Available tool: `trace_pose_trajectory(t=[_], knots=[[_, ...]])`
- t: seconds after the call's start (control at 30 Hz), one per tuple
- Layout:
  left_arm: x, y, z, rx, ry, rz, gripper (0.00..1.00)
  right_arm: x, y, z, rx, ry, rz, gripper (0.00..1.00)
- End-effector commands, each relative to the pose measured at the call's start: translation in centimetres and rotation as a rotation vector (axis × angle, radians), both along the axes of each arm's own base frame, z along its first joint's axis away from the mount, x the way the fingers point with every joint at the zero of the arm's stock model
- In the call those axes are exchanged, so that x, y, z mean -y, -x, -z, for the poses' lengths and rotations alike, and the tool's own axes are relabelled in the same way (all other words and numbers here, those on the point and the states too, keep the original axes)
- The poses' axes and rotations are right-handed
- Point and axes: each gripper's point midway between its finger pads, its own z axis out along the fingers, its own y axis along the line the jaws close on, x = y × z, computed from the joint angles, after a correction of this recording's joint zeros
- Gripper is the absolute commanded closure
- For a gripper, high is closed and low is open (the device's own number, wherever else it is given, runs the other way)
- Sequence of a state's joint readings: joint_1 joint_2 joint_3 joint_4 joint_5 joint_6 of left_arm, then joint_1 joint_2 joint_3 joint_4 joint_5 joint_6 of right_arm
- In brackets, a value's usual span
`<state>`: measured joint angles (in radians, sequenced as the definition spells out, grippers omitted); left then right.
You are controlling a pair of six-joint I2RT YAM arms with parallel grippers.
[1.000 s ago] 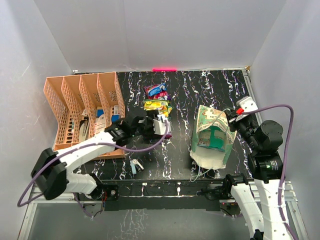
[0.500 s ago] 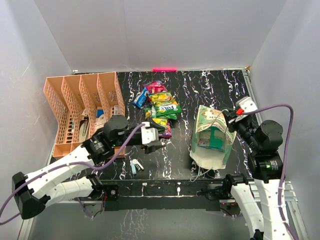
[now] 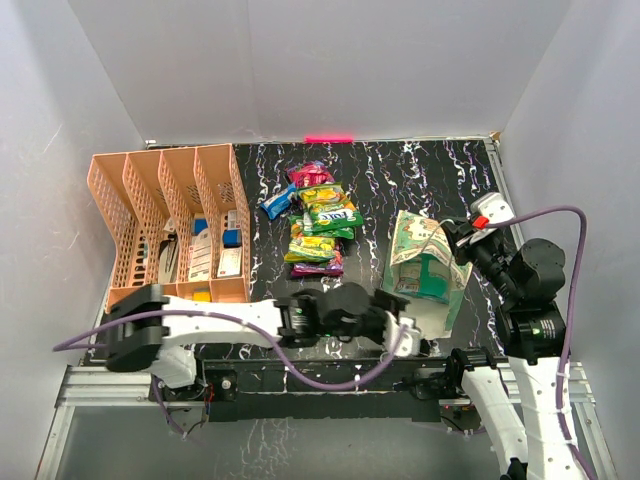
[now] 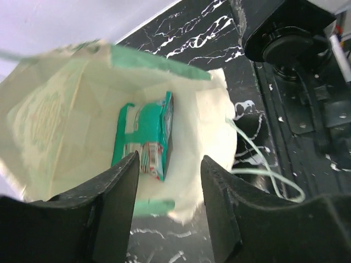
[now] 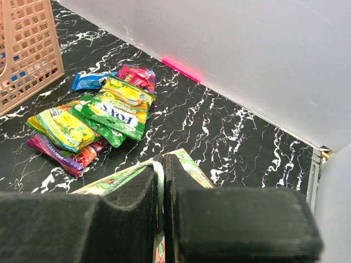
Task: Take the snacks out of the paper bag
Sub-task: Take out the snack from the paper bag.
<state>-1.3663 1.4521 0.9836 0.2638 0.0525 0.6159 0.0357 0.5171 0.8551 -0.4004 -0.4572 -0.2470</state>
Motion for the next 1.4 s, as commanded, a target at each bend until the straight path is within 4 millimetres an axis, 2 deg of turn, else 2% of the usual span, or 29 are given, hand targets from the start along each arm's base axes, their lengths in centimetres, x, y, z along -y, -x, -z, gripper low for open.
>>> trace_pose_trajectory(t=[0.0, 0.17, 0.27, 0.33, 0.4, 0.5, 0.97, 1.1, 1.13, 1.17, 1.23, 1.37], knots=[[4.4, -1.7, -0.7, 0.213, 0.032, -0.025, 0.58, -0.6, 0.3, -2.9, 0.061, -0.024, -0.029, 0.93], [7.9, -2.6, 3.7, 0.269, -0.057, -0.005, 0.61, -0.7, 0.5, -3.2, 0.066, -0.026, -0.038, 0.93], [9.1, -4.0, 5.5, 0.299, -0.086, -0.036, 0.67, -0.7, 0.5, -3.3, 0.069, -0.026, -0.035, 0.93], [9.7, -4.7, 6.9, 0.304, -0.108, -0.058, 0.66, -0.6, 0.5, -3.4, 0.071, -0.025, -0.033, 0.93], [10.0, -5.8, 7.9, 0.298, -0.122, -0.097, 0.61, -0.7, 0.6, -3.3, 0.069, -0.021, -0.036, 0.93], [10.1, -7.4, 9.3, 0.304, -0.149, -0.158, 0.61, -0.6, 0.6, -3.3, 0.068, -0.018, -0.035, 0.93], [10.1, -12.4, 12.5, 0.294, -0.152, -0.298, 0.46, -0.7, 0.9, -3.8, 0.081, -0.016, -0.040, 0.93], [10.9, -13.9, 13.2, 0.296, -0.164, -0.285, 0.58, -0.8, 1.0, -3.9, 0.081, -0.019, -0.045, 0.93], [11.0, -14.5, 13.1, 0.296, -0.168, -0.289, 0.63, -0.7, 1.0, -3.9, 0.080, -0.019, -0.043, 0.93], [11.1, -14.7, 13.0, 0.299, -0.171, -0.290, 0.72, -0.7, 1.0, -3.8, 0.078, -0.017, -0.040, 0.93], [11.1, -14.9, 12.3, 0.317, -0.165, -0.288, 0.86, -0.6, 1.0, -3.7, 0.077, -0.015, -0.034, 0.93], [10.5, -14.4, 10.3, 0.306, -0.149, -0.284, 0.98, -0.4, 0.8, -3.4, 0.078, -0.005, -0.023, 0.93]])
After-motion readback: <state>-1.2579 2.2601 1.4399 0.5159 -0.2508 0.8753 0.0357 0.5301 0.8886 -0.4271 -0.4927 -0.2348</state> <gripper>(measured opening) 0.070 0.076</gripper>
